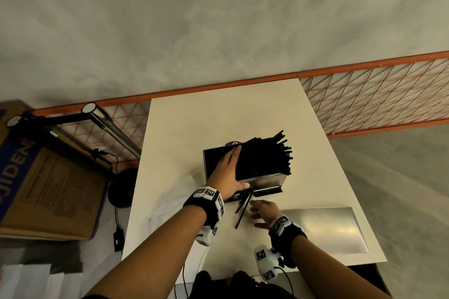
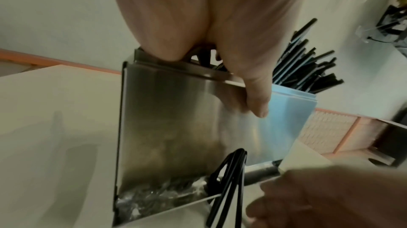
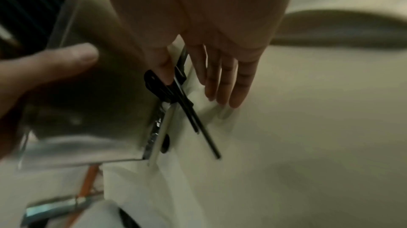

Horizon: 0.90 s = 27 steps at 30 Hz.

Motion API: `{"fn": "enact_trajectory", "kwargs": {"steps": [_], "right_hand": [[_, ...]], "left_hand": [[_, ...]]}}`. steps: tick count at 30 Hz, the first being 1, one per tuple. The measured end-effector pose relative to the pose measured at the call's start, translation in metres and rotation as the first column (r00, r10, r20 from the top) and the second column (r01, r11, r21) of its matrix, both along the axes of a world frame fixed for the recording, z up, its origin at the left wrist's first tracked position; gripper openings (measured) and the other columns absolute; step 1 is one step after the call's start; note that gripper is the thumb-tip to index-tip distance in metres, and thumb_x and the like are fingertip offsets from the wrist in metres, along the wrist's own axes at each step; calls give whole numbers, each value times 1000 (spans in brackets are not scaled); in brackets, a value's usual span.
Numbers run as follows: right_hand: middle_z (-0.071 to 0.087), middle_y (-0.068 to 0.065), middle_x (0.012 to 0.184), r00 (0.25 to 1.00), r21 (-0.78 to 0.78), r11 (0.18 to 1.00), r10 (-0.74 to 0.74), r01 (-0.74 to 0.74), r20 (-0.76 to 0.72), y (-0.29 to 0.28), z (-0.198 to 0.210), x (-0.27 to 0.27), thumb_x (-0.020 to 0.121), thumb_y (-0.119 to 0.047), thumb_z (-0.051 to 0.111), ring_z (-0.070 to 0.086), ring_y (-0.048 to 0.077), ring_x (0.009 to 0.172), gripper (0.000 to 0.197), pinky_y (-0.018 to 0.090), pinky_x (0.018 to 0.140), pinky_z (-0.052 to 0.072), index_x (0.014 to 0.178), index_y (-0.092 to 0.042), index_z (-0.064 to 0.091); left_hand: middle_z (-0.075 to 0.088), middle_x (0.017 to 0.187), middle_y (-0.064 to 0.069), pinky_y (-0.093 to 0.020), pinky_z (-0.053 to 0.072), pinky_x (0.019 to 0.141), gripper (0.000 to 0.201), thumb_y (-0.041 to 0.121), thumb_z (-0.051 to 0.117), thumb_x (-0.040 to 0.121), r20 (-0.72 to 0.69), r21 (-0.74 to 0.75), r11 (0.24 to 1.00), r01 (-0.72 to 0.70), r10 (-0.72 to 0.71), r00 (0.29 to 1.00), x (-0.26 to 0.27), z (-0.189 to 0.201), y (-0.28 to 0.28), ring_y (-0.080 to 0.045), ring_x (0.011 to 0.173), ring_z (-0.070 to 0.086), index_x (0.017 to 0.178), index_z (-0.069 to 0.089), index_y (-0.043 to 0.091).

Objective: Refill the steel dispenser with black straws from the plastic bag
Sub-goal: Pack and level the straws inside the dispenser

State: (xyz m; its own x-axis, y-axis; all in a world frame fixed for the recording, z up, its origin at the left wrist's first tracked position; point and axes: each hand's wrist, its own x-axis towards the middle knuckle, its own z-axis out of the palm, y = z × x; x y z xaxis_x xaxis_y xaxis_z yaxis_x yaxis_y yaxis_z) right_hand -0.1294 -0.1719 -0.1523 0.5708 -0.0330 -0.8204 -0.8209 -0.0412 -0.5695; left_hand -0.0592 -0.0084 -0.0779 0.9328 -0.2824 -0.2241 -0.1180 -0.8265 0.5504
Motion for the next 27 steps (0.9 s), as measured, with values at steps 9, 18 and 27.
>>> {"fn": "enact_trajectory", "kwargs": {"steps": [9,18,27], "right_hand": [[68,8,106,974,147,963,-220,224,-47,24,-7,4,81,-30,79,61,26,104,33,42,74,56,108,-14,68],[68,1,99,954,104,949,-293,298,-60,35,-21,9,76,-42,81,62,25,101,57,47,85,55,125,-20,64],[66,7,119,955,76,952,-297,296,2,52,-33,17,66,-53,81,59,29,110,77,53,99,48,133,-20,58]], "left_hand": [[46,133,-2,-37,53,97,22,30,73,91,260,80,995,-61,38,965,-43,3,12,-22,122,50,100,62,12],[58,135,-7,-39,37,114,12,13,62,98,198,83,992,93,-108,974,-28,3,14,-27,135,44,108,63,7],[57,100,-3,-45,49,83,15,16,66,96,58,52,996,72,-75,996,6,26,20,-26,92,57,87,57,8]]}}
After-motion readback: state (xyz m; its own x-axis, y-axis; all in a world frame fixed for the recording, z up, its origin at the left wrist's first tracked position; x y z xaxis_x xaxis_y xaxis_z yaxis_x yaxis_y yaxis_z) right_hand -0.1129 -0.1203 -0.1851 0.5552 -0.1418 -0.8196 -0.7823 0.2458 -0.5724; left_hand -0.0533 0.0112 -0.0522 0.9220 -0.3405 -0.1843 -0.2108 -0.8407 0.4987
